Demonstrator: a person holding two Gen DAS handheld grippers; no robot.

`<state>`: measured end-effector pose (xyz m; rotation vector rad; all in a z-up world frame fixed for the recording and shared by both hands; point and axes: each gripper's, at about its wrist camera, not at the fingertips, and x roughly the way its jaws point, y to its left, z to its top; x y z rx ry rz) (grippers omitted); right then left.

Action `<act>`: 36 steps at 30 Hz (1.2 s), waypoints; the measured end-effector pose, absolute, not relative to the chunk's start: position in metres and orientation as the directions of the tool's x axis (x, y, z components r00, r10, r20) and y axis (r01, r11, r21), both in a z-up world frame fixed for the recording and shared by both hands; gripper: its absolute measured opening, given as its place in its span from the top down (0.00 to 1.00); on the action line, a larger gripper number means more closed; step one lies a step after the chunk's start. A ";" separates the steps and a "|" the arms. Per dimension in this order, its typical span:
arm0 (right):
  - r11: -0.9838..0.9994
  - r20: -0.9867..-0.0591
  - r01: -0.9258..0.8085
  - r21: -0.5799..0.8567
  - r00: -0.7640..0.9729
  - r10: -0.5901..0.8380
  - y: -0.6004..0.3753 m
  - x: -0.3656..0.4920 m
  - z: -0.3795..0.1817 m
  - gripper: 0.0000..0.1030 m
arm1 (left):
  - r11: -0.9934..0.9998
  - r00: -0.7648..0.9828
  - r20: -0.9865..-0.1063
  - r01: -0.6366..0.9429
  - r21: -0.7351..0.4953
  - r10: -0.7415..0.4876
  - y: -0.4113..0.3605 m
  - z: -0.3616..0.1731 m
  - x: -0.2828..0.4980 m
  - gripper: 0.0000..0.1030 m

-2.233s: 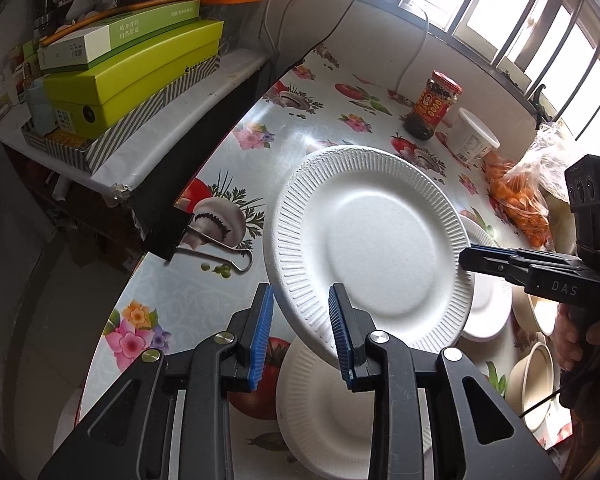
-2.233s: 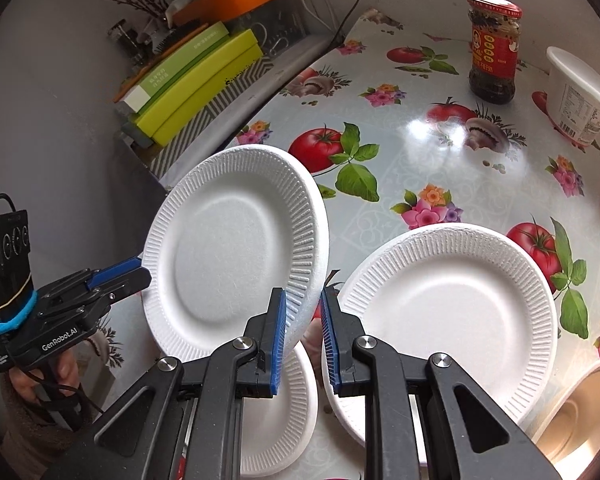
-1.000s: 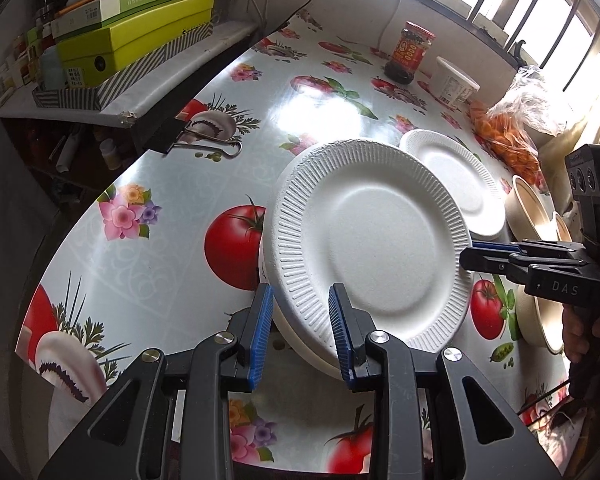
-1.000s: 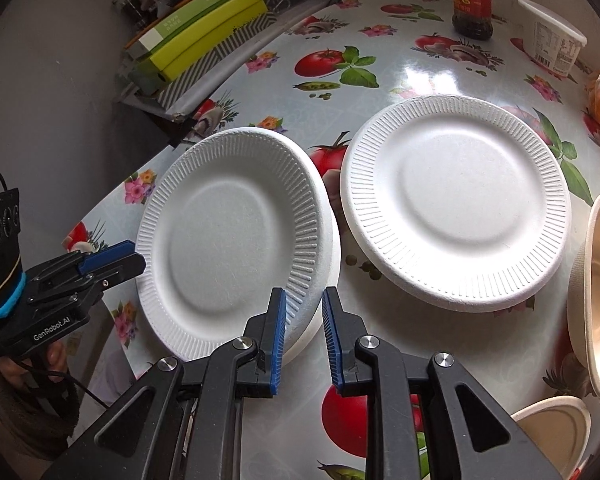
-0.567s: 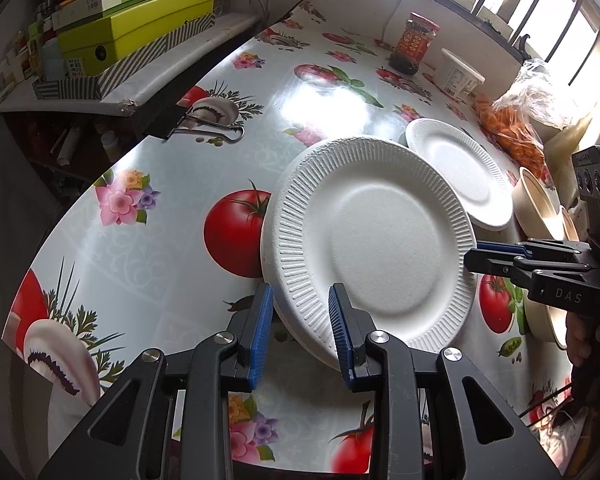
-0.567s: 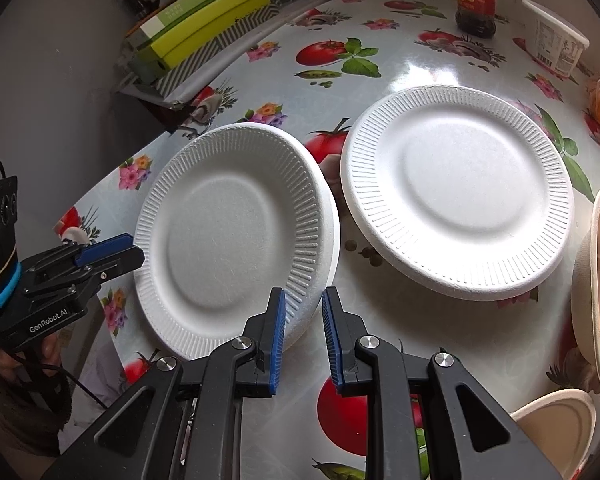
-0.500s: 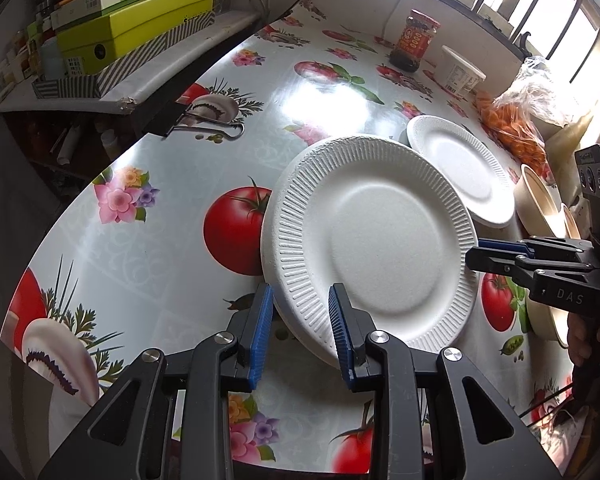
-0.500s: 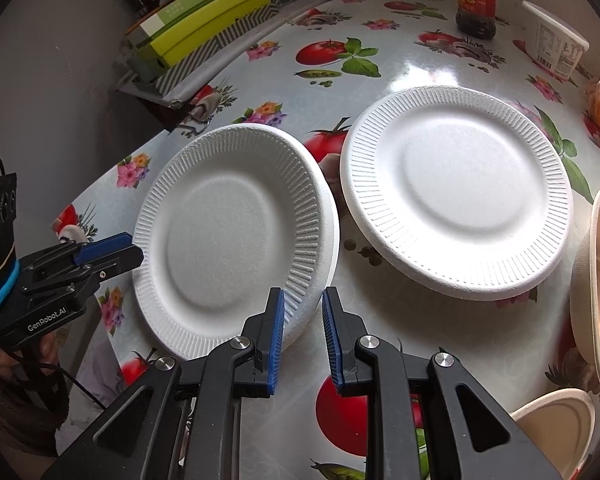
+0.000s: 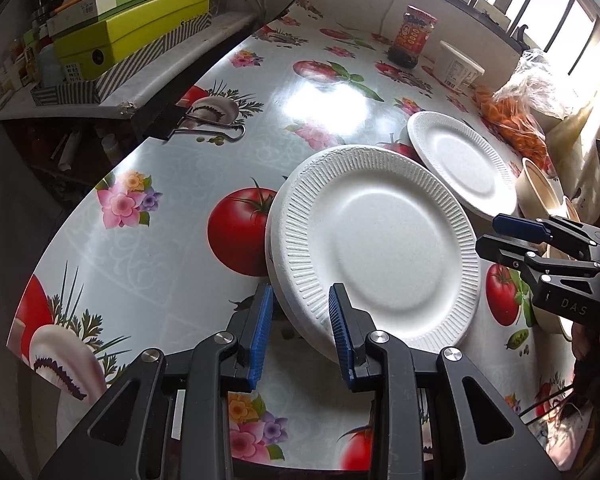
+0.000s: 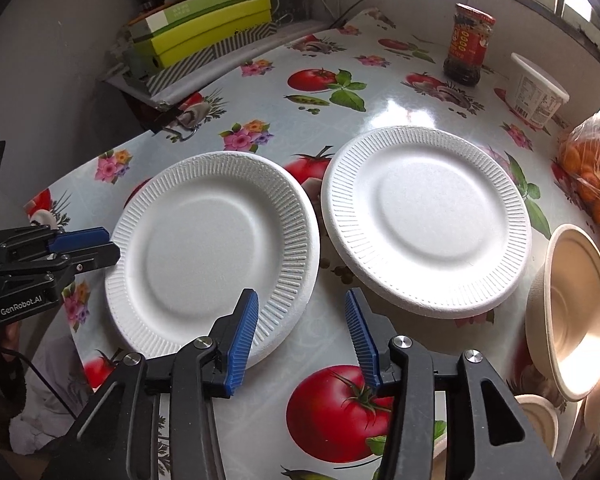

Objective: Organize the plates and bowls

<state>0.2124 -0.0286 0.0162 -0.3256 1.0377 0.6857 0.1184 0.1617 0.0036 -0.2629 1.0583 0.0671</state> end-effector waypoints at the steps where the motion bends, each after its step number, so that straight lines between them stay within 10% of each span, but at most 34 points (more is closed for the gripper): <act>1: 0.749 -0.867 -0.661 0.045 0.347 0.359 -0.028 0.210 0.019 0.54 | 0.967 0.498 -0.865 -0.181 -0.178 -0.066 0.162 0.006 0.117 0.71; 36: 0.795 -0.758 -0.567 -0.213 0.610 0.231 -0.069 0.260 0.059 0.49 | 0.981 0.533 -0.835 -0.039 -0.190 -0.141 0.109 0.037 0.209 0.66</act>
